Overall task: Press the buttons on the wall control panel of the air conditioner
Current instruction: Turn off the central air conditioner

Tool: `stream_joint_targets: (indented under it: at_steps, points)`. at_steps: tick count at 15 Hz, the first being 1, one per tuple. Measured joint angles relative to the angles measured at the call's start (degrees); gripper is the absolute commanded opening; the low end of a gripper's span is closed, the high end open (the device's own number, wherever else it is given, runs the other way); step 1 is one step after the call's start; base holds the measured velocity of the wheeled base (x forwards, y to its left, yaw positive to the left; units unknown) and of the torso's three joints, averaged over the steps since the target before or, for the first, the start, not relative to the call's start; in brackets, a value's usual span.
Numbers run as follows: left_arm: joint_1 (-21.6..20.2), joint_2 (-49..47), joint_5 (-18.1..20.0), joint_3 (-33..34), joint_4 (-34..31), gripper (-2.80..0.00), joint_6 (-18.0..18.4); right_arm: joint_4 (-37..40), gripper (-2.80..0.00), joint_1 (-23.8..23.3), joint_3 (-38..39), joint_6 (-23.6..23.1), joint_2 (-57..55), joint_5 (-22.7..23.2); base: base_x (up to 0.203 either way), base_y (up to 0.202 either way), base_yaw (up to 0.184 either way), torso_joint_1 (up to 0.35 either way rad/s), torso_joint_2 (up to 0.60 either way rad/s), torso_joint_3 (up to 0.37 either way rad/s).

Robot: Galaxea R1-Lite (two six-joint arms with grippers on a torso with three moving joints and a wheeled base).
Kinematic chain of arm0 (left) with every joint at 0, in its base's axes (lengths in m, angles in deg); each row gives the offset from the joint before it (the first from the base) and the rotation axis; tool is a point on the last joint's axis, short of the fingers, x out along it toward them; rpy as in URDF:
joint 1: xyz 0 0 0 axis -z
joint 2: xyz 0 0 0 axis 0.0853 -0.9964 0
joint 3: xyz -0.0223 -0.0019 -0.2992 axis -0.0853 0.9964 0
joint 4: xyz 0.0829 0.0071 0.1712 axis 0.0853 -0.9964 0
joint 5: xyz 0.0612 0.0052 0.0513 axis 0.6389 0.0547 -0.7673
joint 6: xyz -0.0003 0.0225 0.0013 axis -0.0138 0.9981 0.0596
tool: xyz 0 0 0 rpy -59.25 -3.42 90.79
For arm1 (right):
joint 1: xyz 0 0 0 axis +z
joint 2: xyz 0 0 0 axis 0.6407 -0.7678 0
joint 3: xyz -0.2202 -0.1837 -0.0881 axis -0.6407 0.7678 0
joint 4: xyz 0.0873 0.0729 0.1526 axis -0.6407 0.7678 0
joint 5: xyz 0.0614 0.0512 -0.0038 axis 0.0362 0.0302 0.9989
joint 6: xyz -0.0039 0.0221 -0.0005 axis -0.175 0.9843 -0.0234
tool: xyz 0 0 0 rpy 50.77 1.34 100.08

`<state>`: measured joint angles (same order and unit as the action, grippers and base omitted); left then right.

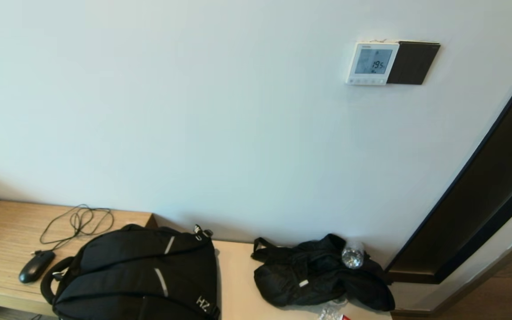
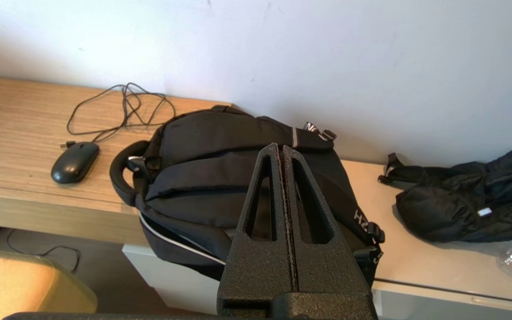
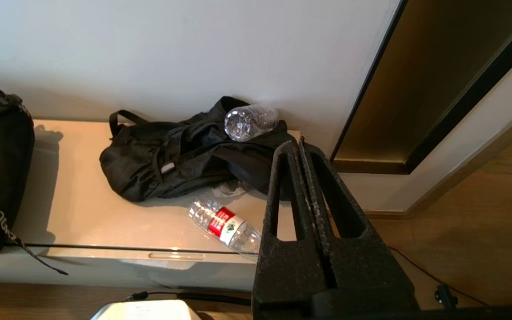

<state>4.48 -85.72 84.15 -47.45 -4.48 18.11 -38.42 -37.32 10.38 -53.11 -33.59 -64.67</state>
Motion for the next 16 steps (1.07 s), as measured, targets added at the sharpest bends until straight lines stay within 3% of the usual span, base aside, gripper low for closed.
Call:
stream_joint_targets:
  at_steps: [5, 12, 16]
  points:
    - [0.0, 0.0, 0.0, 0.0, 0.0, -2.8, 0.0, 1.3, -2.8, -1.6, 2.1, -0.3, 6.8, 4.0, 0.0, 0.0, 0.0, 0.0, 0.0, 0.0]
    - [0.0, 0.0, 0.0, 0.0, 0.0, -2.8, 0.0, 5.6, -2.8, -2.0, 2.4, -1.8, 15.6, 5.6, 0.0, 0.0, 0.0, 0.0, 0.0, 0.0]
    - [0.0, 0.0, 0.0, 0.0, 0.0, -2.8, 0.0, 5.6, -2.8, -2.0, 2.5, 3.3, 16.4, 5.4, 0.0, 0.0, 0.0, 0.0, 0.0, 0.0]
